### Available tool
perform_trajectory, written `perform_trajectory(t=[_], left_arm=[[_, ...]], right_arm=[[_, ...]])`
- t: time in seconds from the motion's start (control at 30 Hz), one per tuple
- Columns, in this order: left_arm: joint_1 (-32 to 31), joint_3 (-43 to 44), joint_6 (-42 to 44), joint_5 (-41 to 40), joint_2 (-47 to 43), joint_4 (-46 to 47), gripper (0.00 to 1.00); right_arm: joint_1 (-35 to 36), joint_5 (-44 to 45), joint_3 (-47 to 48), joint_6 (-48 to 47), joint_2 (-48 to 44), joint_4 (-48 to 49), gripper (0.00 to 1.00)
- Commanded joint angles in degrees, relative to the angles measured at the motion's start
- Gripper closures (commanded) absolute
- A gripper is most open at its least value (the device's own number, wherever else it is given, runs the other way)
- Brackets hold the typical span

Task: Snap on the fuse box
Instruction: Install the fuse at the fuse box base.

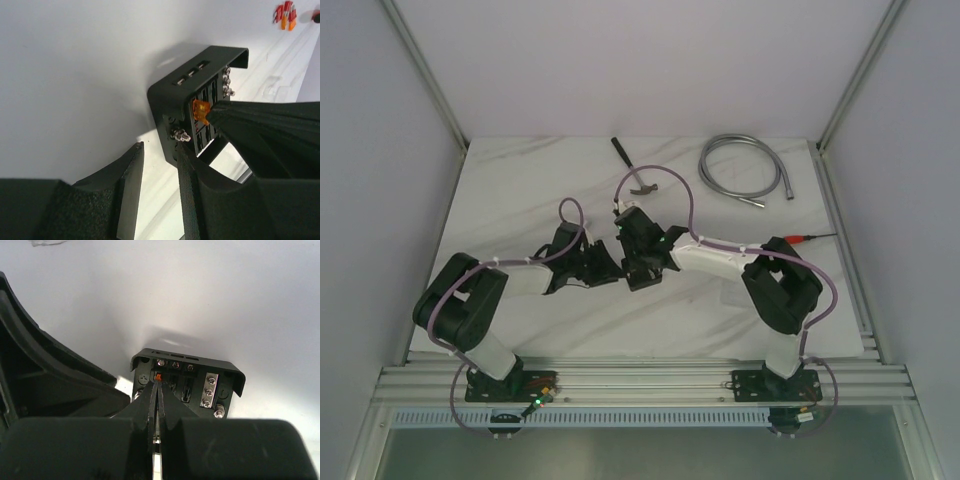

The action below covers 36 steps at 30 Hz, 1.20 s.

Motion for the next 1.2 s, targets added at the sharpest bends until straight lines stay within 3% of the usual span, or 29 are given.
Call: perform_trajectory(t=[0.0,0.6,1.0,1.17], left_arm=[[-2.0,0.0,-1.1,-1.1,0.7,-0.2,0.58],[-12.4,-3.6,-9.8,-4.2,-0.8,6.3,0.61],[-11.9,-3.7,-5.6,-10.6,-9.0,-3.5,0.49],[-8.9,-3.4,-3.7,-11.1,-10.6,-5.8,0.44]], right_arm=[[-1.2,3.1,-5.1,-2.9,4.0,-16.1,1.00],[0.1,0.0,-6.9,-3.1,-2.1,-16.4,1.00],[0.2,0.2,-2.1,-1.2,-6.5,-16.0,0.71],[0.3,0.2,-1.7,1.6,-6.7,-16.8,0.69]])
